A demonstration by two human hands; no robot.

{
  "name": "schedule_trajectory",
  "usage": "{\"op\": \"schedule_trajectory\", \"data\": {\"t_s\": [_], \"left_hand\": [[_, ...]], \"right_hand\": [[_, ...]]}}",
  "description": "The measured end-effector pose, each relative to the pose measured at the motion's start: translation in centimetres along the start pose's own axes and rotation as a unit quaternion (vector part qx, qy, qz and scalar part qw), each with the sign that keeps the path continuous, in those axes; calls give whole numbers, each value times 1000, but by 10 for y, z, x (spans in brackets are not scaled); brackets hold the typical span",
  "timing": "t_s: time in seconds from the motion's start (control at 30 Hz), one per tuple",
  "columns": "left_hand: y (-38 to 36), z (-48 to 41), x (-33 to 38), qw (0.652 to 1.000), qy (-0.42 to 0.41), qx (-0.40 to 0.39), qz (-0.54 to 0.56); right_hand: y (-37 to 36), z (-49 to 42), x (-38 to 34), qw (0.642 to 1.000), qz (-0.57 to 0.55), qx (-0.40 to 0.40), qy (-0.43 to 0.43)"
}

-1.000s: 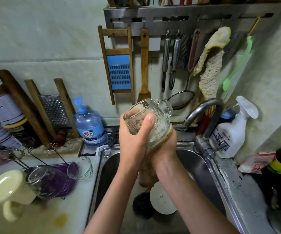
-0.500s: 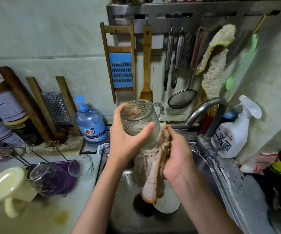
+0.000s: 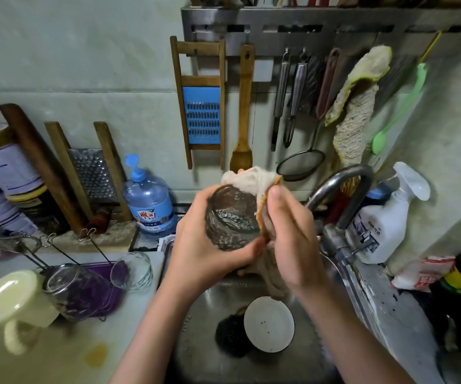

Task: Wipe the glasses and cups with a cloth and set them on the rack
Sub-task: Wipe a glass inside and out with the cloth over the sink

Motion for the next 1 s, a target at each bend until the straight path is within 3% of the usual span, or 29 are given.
{"op": "schedule_trajectory", "data": {"t_s": [0.1, 0.2, 0.37, 0.47, 0.53, 0.63, 0.8, 1.0], "left_hand": [[3, 1, 1, 1000, 9, -17, -23], [6, 1, 0, 998, -7, -25, -62], [2, 3, 20, 977, -88, -10, -194], [1, 1, 22, 976, -74, -10, -206], [1, 1, 12, 971, -97, -27, -216], [3, -2, -4, 969, -43, -18, -242], [0, 3, -11, 978, 27, 54, -202], [7, -3, -14, 993, 79, 39, -80]], "right_hand": [[-12, 9, -9, 991, 68, -75, 83], [-27, 11, -19, 944, 237, -151, 176], [-39, 4, -28, 884, 329, -251, 218], [-39, -8, -20, 876, 336, -307, 156], [-34, -16, -13, 896, 325, -282, 109], [-30, -18, -3, 934, 276, -220, 58], [-24, -6, 9, 962, 251, -80, 73], [-14, 20, 10, 957, 227, -62, 173]]}}
Point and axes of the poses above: each hand's wrist, its own z-axis away from the middle knuckle, its own y-axis out of the back of the hand, x = y × z, the point moved 4 cm from there along -z, towards the middle knuckle, and after that the axes turned 12 degrees about y, right-handed, at the moved point
